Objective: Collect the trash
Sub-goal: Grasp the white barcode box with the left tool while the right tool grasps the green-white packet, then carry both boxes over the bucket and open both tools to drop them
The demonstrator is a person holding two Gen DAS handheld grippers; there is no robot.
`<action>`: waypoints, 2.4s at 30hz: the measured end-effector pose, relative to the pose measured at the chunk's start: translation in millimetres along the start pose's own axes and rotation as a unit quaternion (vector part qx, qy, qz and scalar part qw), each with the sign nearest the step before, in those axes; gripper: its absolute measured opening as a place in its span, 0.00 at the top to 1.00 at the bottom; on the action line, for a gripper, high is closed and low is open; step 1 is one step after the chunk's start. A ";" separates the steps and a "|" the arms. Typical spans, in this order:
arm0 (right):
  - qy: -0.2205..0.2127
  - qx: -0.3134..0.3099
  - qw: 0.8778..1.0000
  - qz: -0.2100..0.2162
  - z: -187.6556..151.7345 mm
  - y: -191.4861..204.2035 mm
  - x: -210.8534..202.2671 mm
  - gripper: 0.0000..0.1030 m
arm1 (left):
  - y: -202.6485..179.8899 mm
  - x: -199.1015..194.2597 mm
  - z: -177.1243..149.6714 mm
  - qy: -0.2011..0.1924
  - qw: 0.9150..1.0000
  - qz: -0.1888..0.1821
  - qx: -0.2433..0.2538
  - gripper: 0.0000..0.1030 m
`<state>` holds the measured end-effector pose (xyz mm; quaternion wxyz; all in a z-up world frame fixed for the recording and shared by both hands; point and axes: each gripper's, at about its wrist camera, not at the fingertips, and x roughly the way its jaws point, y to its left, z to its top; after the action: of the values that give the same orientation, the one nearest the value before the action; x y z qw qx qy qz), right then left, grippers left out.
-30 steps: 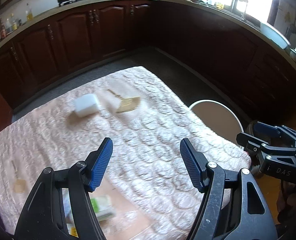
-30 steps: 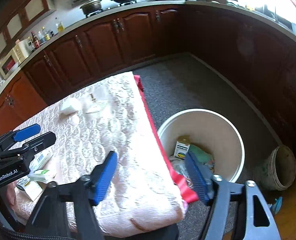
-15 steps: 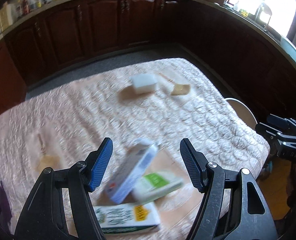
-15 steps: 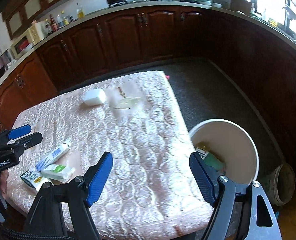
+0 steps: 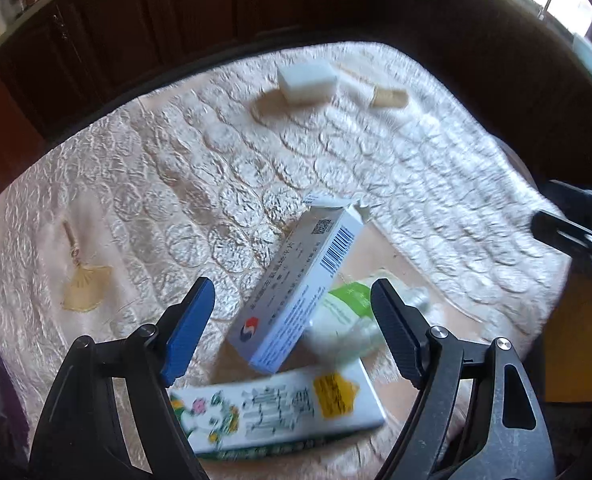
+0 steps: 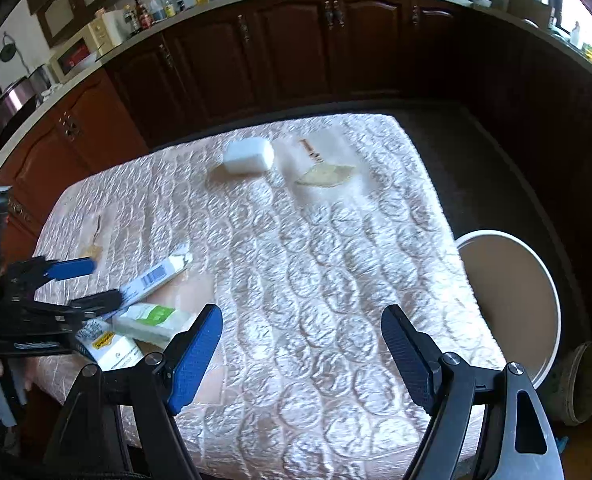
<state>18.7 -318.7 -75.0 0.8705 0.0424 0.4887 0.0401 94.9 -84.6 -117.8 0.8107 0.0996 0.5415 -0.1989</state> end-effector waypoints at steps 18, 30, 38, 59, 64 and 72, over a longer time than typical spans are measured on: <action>0.078 -0.105 0.986 0.101 -18.5 70.6 57.4 0.23 | 90.4 -2.4 3.6 0.003 0.994 -0.015 -0.110 0.81; 0.092 -0.215 0.964 0.128 -16.2 115.1 97.8 0.71 | 107.0 -24.3 -4.5 -0.022 0.991 -0.019 -0.134 0.81; 0.049 -0.107 0.978 0.175 -5.9 72.2 64.5 0.80 | 85.4 -37.4 4.5 -0.044 0.991 -0.030 -0.124 0.81; -0.053 0.005 0.992 0.116 -11.6 -31.7 -30.3 0.80 | -51.6 -57.0 50.7 -0.090 0.995 -0.047 -0.015 0.81; -0.065 0.044 0.993 0.093 -20.0 -73.9 -46.5 0.80 | -92.9 -53.6 63.3 -0.093 0.994 -0.062 0.014 0.81; -0.078 0.096 0.991 0.053 -36.1 -134.5 -66.5 0.80 | -153.3 -44.3 84.2 -0.089 0.991 -0.084 0.055 0.81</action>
<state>-42.8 -458.4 -52.5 0.8946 0.1548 0.4176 0.0357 84.7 -244.9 -35.8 0.8292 0.0798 0.4622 -0.3041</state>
